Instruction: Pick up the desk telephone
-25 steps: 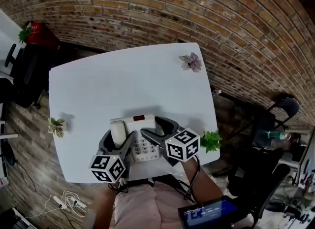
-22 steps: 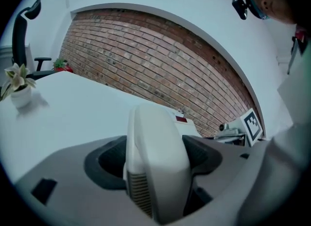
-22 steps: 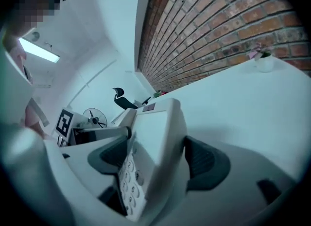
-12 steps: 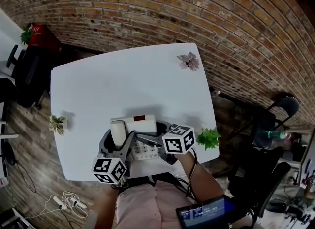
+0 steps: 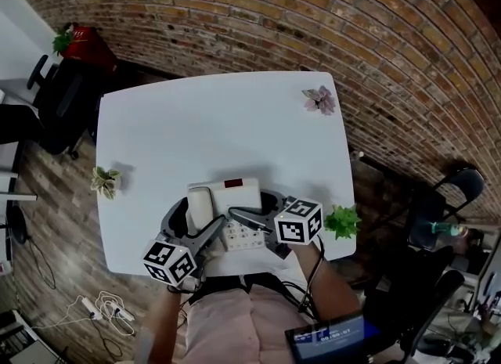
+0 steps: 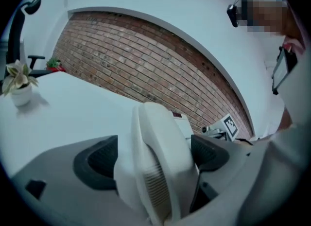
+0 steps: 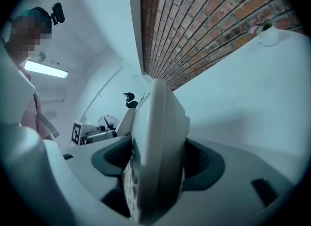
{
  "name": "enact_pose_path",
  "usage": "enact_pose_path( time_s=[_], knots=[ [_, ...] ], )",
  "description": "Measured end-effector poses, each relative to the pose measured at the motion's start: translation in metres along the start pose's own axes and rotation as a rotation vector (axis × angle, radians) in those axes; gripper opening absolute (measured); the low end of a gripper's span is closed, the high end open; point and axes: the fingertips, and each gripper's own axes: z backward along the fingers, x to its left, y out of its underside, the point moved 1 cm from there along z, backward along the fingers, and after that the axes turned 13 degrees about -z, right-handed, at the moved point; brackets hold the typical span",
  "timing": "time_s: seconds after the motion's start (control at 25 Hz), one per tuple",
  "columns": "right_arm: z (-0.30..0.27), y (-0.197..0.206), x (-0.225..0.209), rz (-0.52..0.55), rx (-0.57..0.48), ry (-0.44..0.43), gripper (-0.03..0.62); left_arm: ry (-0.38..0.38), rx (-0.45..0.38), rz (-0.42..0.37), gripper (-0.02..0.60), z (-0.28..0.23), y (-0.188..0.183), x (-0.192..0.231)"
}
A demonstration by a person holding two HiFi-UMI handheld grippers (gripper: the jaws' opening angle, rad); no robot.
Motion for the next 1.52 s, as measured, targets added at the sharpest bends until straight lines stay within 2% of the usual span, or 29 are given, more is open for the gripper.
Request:
enact_pose_path(
  time_s=[0.16, 0.24, 0.36, 0.52, 0.68, 1.04, 1.24, 1.52],
  knots=[
    [-0.002, 0.003, 0.002, 0.007, 0.003, -0.007, 0.314, 0.134, 0.040, 0.110, 0.462, -0.001, 0.018, -0.009],
    [-0.002, 0.003, 0.002, 0.006, -0.001, -0.005, 0.311, 0.171, 0.037, 0.180, 0.462, -0.004, 0.025, -0.012],
    [-0.003, 0.002, 0.002, 0.007, -0.001, -0.003, 0.311, 0.179, 0.011, 0.228, 0.459, -0.004, 0.029, -0.011],
    [-0.003, 0.003, 0.001, -0.001, -0.005, 0.007, 0.311, 0.193, 0.008, 0.230, 0.436, -0.006, 0.028, -0.012],
    [-0.002, 0.005, -0.001, -0.007, 0.017, 0.035, 0.314, 0.169, -0.005, 0.245, 0.422, -0.004, 0.028, -0.011],
    [0.003, 0.003, 0.008, 0.009, 0.069, 0.082, 0.319, 0.127, -0.012, 0.183, 0.407, 0.000, 0.019, -0.016],
    [0.009, -0.006, 0.028, 0.057, 0.034, 0.071, 0.311, 0.117, -0.026, 0.159, 0.399, 0.009, 0.001, -0.020],
    [0.030, -0.029, 0.071, 0.123, -0.041, 0.038, 0.311, 0.107, -0.056, 0.067, 0.394, 0.026, -0.047, -0.039]
  ],
)
